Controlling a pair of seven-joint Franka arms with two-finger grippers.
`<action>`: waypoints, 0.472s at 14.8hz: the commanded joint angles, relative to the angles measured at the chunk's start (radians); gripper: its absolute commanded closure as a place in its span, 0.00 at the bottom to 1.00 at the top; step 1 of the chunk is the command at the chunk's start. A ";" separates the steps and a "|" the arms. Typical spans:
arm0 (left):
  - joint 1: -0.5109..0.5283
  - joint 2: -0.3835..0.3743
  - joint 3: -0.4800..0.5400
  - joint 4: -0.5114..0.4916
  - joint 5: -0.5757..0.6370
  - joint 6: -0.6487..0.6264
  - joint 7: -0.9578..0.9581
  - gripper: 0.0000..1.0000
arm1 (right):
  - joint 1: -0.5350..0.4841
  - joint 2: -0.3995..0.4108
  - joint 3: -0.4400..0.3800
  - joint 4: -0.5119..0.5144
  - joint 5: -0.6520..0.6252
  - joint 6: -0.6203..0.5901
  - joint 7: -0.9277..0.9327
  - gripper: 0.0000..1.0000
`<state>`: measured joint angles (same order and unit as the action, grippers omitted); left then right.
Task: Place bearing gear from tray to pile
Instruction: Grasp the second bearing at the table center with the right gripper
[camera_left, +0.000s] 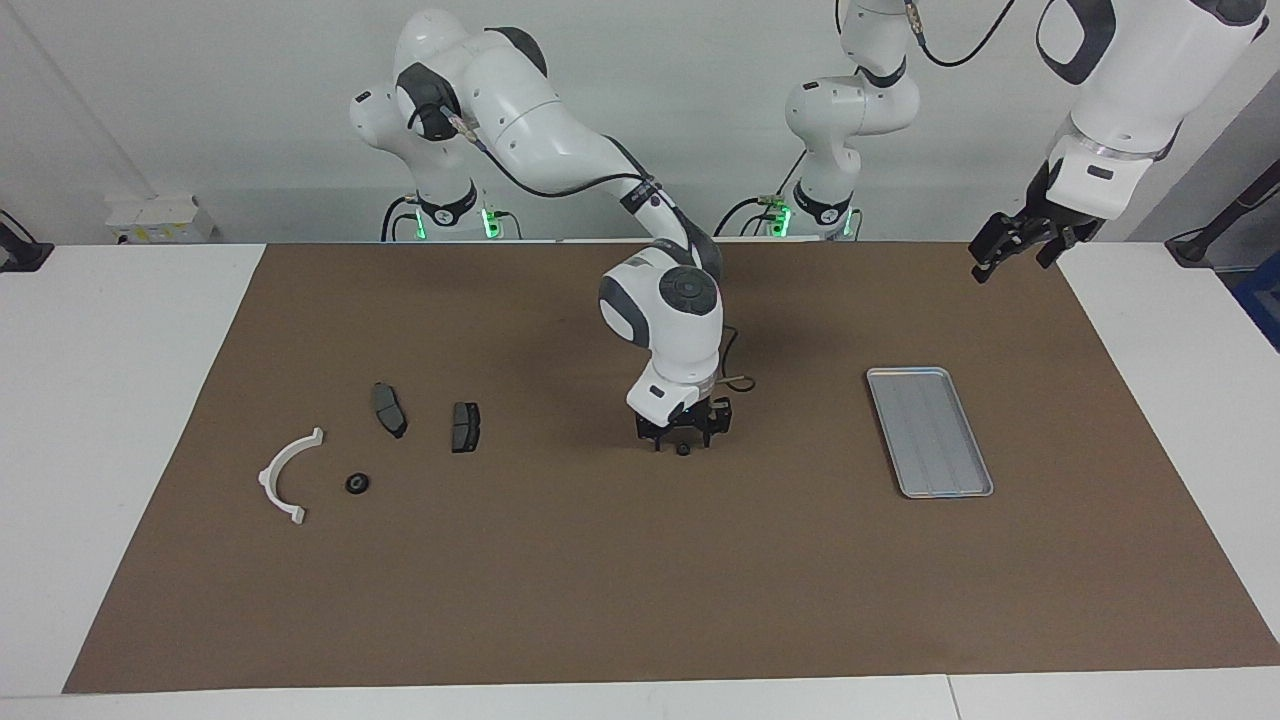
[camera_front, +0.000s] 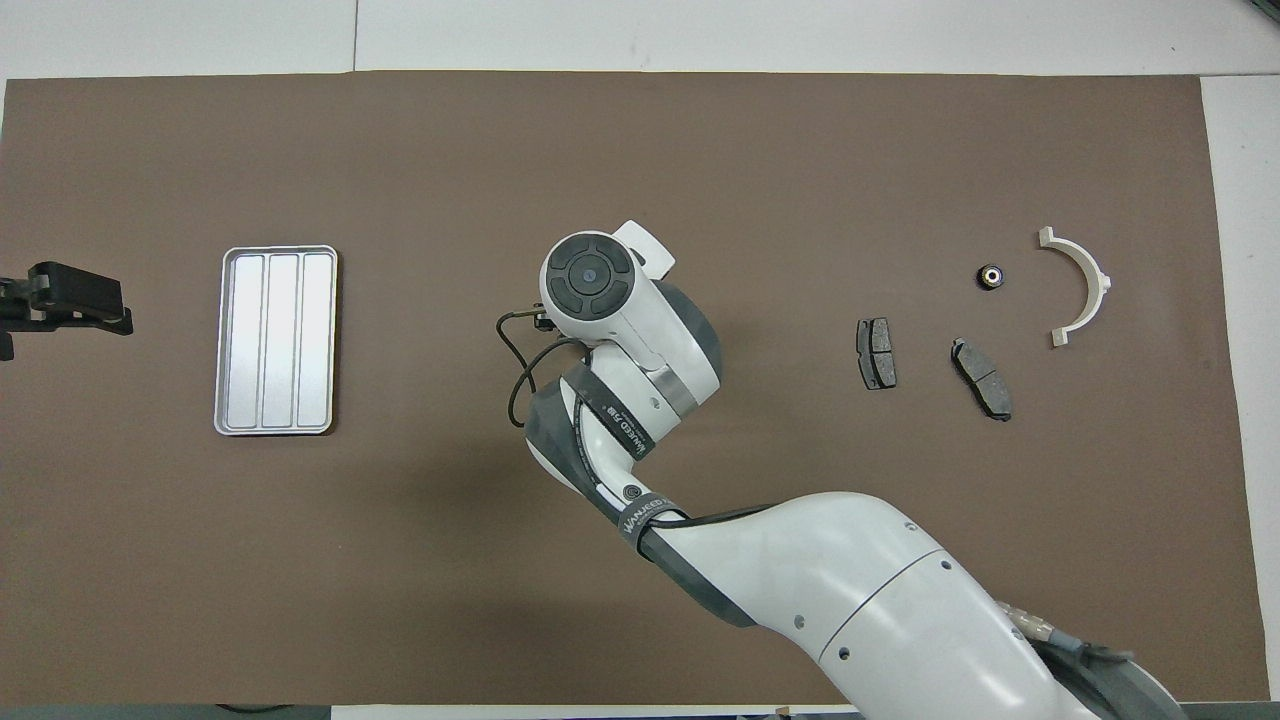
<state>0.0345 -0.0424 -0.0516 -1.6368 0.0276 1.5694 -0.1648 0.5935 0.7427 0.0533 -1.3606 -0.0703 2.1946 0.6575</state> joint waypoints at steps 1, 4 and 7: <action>0.004 -0.007 -0.001 -0.001 -0.011 -0.012 0.011 0.00 | -0.011 0.020 0.008 0.023 -0.025 0.031 -0.004 0.16; 0.007 -0.007 0.001 -0.001 -0.011 -0.008 0.013 0.00 | -0.011 0.026 0.007 0.023 -0.026 0.031 -0.006 0.20; 0.004 -0.008 0.001 -0.006 -0.011 -0.019 0.010 0.00 | -0.009 0.026 0.007 0.021 -0.034 0.033 -0.004 0.47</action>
<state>0.0345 -0.0424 -0.0510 -1.6370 0.0274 1.5676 -0.1648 0.5927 0.7484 0.0519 -1.3605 -0.0725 2.2111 0.6572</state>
